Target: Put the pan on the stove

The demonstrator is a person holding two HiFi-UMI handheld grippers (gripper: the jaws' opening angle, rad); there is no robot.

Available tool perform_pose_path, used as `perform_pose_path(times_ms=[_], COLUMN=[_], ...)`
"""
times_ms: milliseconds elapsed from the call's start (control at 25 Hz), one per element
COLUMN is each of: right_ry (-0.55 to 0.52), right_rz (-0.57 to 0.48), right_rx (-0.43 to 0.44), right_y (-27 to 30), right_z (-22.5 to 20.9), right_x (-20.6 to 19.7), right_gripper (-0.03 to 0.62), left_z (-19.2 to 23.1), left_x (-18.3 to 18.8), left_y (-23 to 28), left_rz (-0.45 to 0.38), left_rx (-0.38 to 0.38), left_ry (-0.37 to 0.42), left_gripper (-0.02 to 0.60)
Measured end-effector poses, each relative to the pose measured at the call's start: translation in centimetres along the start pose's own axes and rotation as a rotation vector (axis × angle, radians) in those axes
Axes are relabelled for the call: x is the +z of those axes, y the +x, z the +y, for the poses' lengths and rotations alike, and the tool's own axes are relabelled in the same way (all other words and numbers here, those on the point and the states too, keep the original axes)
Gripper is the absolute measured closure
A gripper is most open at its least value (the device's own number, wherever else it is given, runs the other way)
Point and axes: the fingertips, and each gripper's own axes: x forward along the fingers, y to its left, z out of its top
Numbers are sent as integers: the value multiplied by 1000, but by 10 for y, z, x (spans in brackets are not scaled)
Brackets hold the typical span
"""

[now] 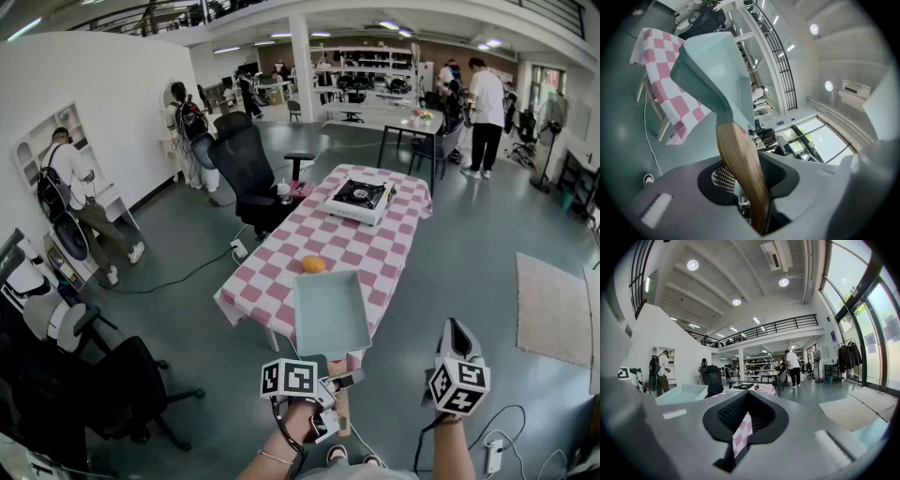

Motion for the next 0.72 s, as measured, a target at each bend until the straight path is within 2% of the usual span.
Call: perform_pose_path(times_ms=[360, 720], right_ry=[-6, 38], right_rz=[-7, 11], right_rx=[-9, -33], right_y=[-1, 0], right_z=[6, 6], right_x=[0, -11], right_gripper=[586, 585], left_z=[5, 10], left_x=[3, 6], left_y=[-4, -6], left_rz=[12, 31], left_rx=[-4, -13], left_ry=[2, 14], left_gripper=[466, 466])
